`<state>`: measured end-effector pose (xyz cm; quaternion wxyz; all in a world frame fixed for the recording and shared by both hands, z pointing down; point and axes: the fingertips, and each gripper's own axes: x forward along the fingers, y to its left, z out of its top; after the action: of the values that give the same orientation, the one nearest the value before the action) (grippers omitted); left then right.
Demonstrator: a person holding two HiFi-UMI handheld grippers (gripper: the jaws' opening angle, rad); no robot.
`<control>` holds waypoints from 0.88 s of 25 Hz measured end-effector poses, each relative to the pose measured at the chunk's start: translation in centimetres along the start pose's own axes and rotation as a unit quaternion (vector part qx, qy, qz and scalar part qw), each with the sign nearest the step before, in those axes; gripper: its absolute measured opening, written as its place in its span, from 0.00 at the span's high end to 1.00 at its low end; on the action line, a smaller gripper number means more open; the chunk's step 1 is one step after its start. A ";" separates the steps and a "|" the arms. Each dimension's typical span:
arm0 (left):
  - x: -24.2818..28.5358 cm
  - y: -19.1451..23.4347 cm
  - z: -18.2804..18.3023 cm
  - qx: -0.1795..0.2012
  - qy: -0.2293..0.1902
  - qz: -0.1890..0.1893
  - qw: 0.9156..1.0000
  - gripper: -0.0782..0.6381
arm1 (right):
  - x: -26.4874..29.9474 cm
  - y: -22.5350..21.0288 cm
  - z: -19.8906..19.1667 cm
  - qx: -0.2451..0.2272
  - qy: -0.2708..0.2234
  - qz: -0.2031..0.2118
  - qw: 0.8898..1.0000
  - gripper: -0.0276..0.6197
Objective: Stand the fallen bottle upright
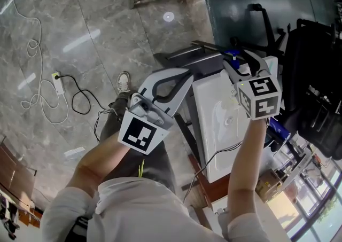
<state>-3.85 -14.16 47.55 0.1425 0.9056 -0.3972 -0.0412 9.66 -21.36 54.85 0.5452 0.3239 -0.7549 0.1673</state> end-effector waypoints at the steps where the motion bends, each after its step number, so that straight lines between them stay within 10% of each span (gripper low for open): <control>1: 0.0 0.1 -0.1 -0.001 0.001 0.000 1.000 0.87 | 0.2 0.1 0.0 0.001 0.003 0.001 1.000 0.59; 22: -1.7 1.8 -1.8 -0.013 0.010 0.002 1.000 0.87 | 2.8 0.6 -0.3 -0.046 0.048 -0.046 0.997 0.62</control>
<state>-5.92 -13.68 49.75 0.1587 0.9032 -0.3971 -0.0370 8.93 -21.62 57.65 0.6019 0.3246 -0.7193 0.1225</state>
